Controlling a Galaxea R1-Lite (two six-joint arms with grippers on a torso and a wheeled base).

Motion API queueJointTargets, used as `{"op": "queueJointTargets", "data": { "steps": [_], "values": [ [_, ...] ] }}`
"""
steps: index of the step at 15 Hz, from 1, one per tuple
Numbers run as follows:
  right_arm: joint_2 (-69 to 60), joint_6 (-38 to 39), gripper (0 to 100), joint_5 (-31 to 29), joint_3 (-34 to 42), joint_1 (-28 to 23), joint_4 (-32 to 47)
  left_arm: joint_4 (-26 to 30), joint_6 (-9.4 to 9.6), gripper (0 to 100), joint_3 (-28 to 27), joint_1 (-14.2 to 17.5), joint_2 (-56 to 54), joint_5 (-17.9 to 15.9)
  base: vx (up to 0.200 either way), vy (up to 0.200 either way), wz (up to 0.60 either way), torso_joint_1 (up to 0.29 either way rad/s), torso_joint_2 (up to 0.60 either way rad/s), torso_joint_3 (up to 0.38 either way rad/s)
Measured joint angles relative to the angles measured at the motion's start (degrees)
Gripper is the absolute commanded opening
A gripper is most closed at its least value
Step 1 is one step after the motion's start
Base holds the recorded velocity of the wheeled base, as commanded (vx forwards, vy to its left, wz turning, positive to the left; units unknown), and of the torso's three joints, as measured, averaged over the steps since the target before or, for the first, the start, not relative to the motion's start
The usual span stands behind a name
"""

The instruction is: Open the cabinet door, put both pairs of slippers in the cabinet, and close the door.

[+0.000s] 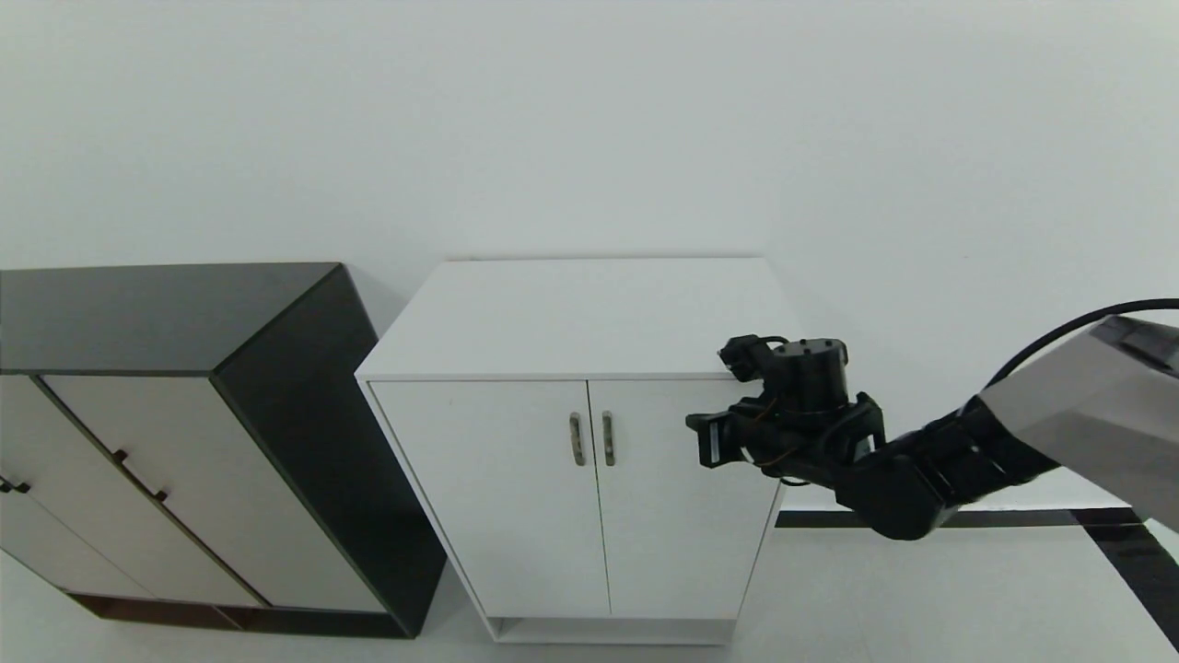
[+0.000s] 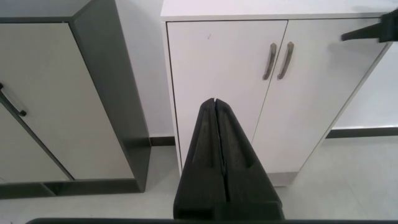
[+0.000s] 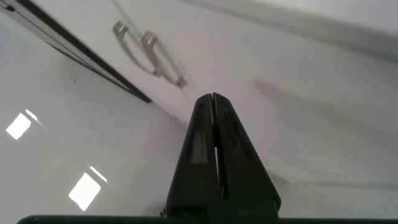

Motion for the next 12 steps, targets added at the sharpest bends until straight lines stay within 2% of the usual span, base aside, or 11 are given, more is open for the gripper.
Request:
{"op": "queueJointTargets", "data": {
  "steps": [7, 12],
  "values": [
    [-21.4, -0.6, 0, -5.6, 31.6, -2.1, -9.1, 0.0, 0.06, 0, 0.0, 0.0, 0.0, 0.0, 0.0, 0.0, 0.0, 0.0, 0.0, 0.0],
    [-37.8, -2.3, 0, -5.7, 52.3, -11.3, -9.9, 0.0, 0.04, 0, 0.0, 0.0, 0.0, 0.0, 0.0, 0.0, 0.0, 0.0, 0.0, 0.0]
  ]
}}
